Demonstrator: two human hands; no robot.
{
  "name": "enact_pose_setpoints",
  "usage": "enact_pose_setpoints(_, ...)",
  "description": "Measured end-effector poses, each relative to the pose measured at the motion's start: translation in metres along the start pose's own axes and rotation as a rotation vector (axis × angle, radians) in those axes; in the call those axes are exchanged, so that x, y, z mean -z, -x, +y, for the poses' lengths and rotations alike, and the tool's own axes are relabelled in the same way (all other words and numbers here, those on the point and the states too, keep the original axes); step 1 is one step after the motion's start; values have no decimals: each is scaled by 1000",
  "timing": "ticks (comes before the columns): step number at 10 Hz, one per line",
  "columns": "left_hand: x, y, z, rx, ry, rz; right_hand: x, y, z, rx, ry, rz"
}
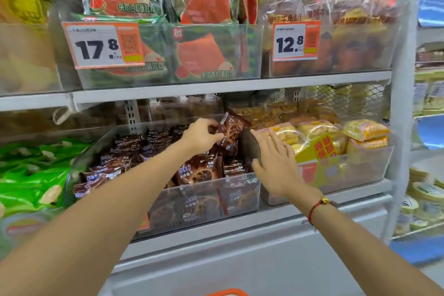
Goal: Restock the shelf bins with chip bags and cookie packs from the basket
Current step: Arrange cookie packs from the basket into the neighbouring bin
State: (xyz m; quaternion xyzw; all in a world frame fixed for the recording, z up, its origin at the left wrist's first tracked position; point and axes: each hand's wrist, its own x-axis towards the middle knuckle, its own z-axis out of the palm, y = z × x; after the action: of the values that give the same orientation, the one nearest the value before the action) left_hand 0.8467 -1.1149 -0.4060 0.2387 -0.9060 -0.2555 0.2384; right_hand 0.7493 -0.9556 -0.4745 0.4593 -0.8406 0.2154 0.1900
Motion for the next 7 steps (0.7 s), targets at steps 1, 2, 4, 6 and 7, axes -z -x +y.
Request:
enact_pose_setpoints(1, 3, -14, 4, 26, -125, -80, 0, 0, 0, 8, -7, 7)
enact_pose_setpoints(2, 11, -20, 7, 73, -90, -175, 1, 1, 0, 11, -14, 9)
enact_pose_setpoints(4, 25, -23, 4, 118, -219, -324, -1, 1, 1, 10, -41, 9)
enact_pose_setpoints(6, 4, -26, 6, 16, -370, -212, -1, 2, 0, 6, -44, 1)
enact_pose_setpoints(7, -1, -28, 7, 30, -336, -161, 0, 2, 0, 9, -46, -2)
